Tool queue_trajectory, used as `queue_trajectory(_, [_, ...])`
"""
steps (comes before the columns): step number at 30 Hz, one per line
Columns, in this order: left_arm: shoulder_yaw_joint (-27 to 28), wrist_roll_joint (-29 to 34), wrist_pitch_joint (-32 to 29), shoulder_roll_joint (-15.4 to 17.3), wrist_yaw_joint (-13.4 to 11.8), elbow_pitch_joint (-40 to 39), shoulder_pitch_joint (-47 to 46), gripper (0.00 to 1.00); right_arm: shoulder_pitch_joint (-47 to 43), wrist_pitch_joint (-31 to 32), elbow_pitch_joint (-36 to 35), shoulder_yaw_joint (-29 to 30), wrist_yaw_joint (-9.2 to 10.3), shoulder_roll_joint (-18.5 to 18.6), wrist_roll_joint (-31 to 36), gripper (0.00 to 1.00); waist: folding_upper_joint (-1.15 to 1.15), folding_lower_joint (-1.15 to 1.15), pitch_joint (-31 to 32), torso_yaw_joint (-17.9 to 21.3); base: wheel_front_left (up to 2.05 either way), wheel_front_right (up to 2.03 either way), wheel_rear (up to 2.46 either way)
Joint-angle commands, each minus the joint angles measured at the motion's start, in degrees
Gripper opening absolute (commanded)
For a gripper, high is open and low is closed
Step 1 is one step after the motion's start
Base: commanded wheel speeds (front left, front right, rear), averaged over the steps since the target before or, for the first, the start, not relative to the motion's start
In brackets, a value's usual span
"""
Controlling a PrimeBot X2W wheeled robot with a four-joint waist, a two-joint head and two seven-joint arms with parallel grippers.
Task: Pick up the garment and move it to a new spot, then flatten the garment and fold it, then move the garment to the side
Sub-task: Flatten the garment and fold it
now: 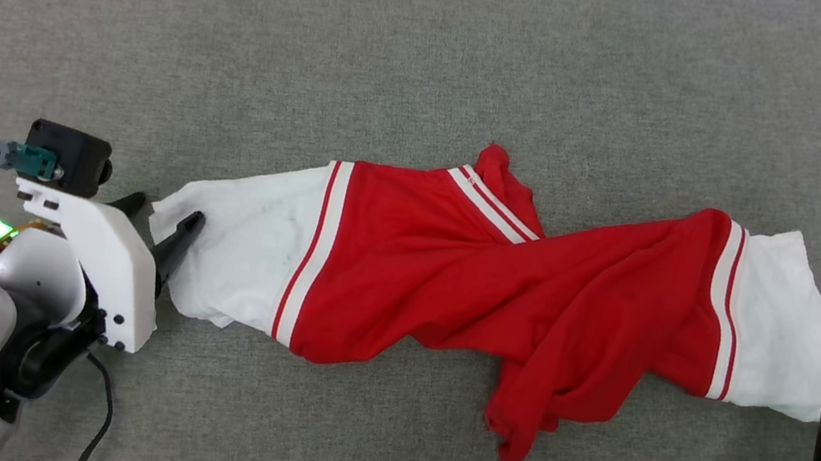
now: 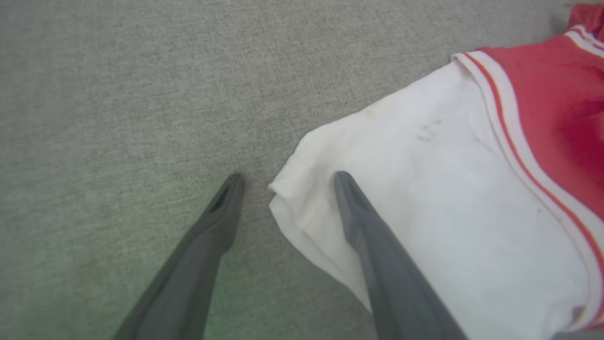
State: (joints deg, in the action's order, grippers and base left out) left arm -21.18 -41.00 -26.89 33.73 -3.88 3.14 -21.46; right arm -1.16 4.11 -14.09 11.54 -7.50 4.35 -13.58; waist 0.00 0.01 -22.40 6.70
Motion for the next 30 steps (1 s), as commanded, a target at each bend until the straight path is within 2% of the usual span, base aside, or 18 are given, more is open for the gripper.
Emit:
queue_trajectory(1, [-1.0,-0.02,-1.21,-0.34,0.76,1.08,-0.69,1.0,0.97,0.18,0.07,0.0,0.02,0.11,0.17,1.0,0.0,-0.01,-0.93,0.08,0.0,0.0,0.0])
queue_trajectory(3, [-2.39,-1.11,-3.05,-1.3,1.34,2.06,-0.3,1.0,1.15,0.05,0.25,-0.11,0.02,0.48,0.1,1.0,0.0,-0.01,-1.22,0.06,0.0,0.0,0.0])
queue_trajectory(4, [-3.33,-1.86,-4.71,-1.75,1.62,2.43,0.34,0.94,1.22,-0.05,0.35,-0.22,0.02,0.63,-0.05,1.0,0.0,-0.01,-1.33,0.05,0.0,0.0,0.0])
queue_trajectory(6, [-5.01,-2.44,-7.13,-2.15,1.65,2.7,1.84,0.0,1.25,-0.26,0.57,-0.25,0.02,0.8,-0.29,1.0,0.0,-0.01,-1.42,-0.06,0.0,0.0,0.0])
queue_trajectory(9, [-5.28,-1.55,-6.24,-2.17,0.89,2.64,2.69,0.0,1.21,-0.29,1.18,-0.15,0.02,1.28,0.09,1.0,0.0,-0.01,-1.19,-0.3,0.0,0.0,0.0])
queue_trajectory(13, [-3.56,-0.12,-1.63,-2.17,0.06,1.9,2.21,0.0,1.05,0.58,1.96,-0.27,0.02,2.15,0.52,1.0,0.0,-0.01,-0.2,-0.69,0.0,0.0,0.0])
queue_trajectory(16, [-1.44,1.21,4.16,-2.44,-0.83,-0.15,2.14,0.0,0.01,3.14,2.43,-1.14,0.02,3.8,-0.17,1.0,0.0,-0.01,1.44,-1.19,0.0,0.0,0.0])
queue_trajectory(17, [-0.34,2.2,7.41,-2.2,-1.56,-2.46,3.06,0.0,-1.29,6.65,2.21,-2.21,0.03,6.24,-1.24,1.0,0.0,-0.01,2.63,-1.53,0.0,0.0,0.0])
queue_trajectory(21, [0.76,4.09,11.64,-1.12,-2.76,-8.07,5.75,0.0,-3.35,16.03,1.02,-2.22,0.02,11.11,-3.95,1.0,0.0,-0.01,4.31,-2.78,0.0,0.0,0.0])
queue_trajectory(27, [1.85,2.13,12.48,-1.2,-2.64,-17.18,7.35,0.0,-2.39,31.98,0.98,0.05,0.02,17.64,-6.77,1.0,0.0,-0.01,4.74,-5.15,0.0,0.0,0.0])
queue_trajectory(30, [1.78,2.43,12.06,-0.83,-2.95,-19.16,7.77,0.0,-1.04,37.22,2.14,1.01,0.03,18.56,-7.34,1.0,0.0,-0.01,4.64,-5.85,0.0,0.0,0.0])
